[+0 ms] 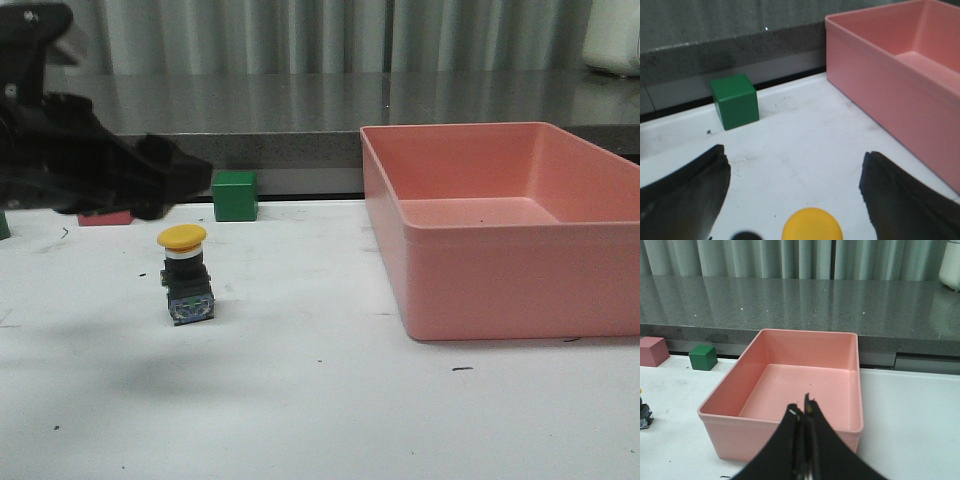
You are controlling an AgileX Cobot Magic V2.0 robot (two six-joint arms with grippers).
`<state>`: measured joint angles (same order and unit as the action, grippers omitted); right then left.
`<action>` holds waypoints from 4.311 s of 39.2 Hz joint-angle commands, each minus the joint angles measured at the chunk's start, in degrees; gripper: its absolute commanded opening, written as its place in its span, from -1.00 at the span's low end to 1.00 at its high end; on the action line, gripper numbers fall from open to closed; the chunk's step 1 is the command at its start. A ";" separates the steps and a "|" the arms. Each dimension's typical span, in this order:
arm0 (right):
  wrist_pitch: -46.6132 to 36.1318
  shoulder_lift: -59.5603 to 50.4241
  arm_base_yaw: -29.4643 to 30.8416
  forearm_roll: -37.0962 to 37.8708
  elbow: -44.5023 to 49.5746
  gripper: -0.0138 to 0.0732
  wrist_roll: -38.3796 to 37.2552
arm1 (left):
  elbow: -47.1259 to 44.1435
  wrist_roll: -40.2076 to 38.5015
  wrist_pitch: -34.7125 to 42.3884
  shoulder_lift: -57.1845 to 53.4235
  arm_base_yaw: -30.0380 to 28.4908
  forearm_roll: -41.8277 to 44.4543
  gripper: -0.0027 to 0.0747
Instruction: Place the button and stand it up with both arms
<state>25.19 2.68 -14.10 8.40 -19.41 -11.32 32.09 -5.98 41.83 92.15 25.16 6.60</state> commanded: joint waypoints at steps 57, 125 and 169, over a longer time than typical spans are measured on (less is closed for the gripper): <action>-4.83 0.80 0.37 1.02 -1.44 -0.84 0.58 | -1.32 -2.73 -64.77 -79.65 0.06 -0.34 -0.98; -4.87 0.78 0.37 1.02 -1.44 -0.84 0.58 | -33.43 2.44 -41.10 -93.75 -24.93 -9.85 -0.98; -13.24 -4.41 7.23 -2.60 16.13 -0.84 1.21 | -33.43 2.44 -41.10 -93.75 -24.93 -9.85 -0.98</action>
<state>18.30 -0.50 -9.55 7.94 -4.68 -11.32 -0.45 -3.37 -4.31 -0.19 0.30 -2.85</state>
